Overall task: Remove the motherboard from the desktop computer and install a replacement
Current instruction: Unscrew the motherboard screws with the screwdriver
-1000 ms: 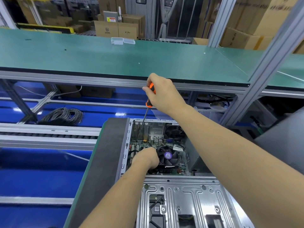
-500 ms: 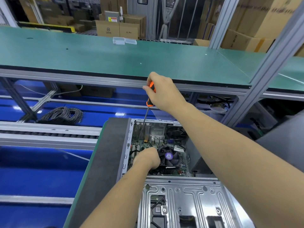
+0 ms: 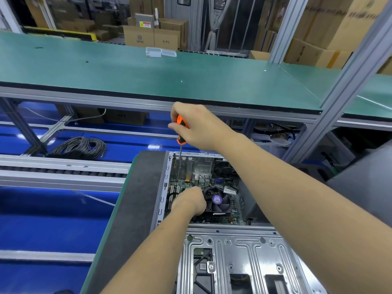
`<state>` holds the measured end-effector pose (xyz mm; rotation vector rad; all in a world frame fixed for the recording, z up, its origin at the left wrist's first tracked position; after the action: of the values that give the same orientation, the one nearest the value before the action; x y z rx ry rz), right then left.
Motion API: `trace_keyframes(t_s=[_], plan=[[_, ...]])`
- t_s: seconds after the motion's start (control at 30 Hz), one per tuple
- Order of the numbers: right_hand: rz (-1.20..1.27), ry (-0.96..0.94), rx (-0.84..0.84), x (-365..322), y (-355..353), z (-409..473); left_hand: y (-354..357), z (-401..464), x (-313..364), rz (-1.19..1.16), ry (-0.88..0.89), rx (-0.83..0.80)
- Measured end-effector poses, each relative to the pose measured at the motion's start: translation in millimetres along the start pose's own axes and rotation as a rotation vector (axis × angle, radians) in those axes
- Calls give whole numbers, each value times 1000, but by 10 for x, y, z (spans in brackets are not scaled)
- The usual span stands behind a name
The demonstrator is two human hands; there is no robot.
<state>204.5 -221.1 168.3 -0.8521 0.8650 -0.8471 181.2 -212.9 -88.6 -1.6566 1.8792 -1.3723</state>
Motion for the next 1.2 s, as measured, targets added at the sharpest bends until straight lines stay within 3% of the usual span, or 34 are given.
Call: trace_keyframes(t_s=[0.17, 0.23, 0.33, 0.4, 0.5, 0.57, 0.6, 0.67, 0.73, 0.93, 1.1, 1.2], plan=[[101, 17, -54, 22, 37, -1, -38, -34, -5, -7, 1, 40], [114, 98, -54, 132, -1, 20, -68, -50, -8, -3, -1, 69], [-59, 291, -76, 378, -107, 72, -189, -134, 50, 25, 29, 157], [-241, 416, -130, 527, -183, 89, -434, -222, 144, 86, 95, 269], [-385, 502, -174, 671, -277, 114, -1091, -361, 181, 197, 168, 568], [-381, 501, -191, 716, -274, 130, -1403, -394, -76, 105, 96, 725], [-361, 478, -198, 706, -256, 146, -1436, -370, -304, -49, 23, 755], [-298, 398, -226, 648, -186, 170, -1231, -259, -787, -471, -179, 664], [-212, 317, -277, 548, -119, 190, -925, -150, -1026, -689, -315, 538], [-85, 245, -475, 334, -22, 256, -908, -111, -1015, -612, -300, 602], [-469, 386, -366, 378, -97, 421, -921, -93, -1015, -579, -329, 609], [-318, 295, -493, 280, -7, 479, -911, -69, -1018, -587, -342, 601]])
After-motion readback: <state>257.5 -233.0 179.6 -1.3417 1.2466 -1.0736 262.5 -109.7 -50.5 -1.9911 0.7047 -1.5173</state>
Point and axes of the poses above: each hand's wrist, its own z-axis towards the middle knuckle, its own y-axis out of the palm, x = y × z, the point moved 9 cm from there along z, towards the middle knuckle, and after that the axes turned 5 degrees about -y, right-handed, at the moved point
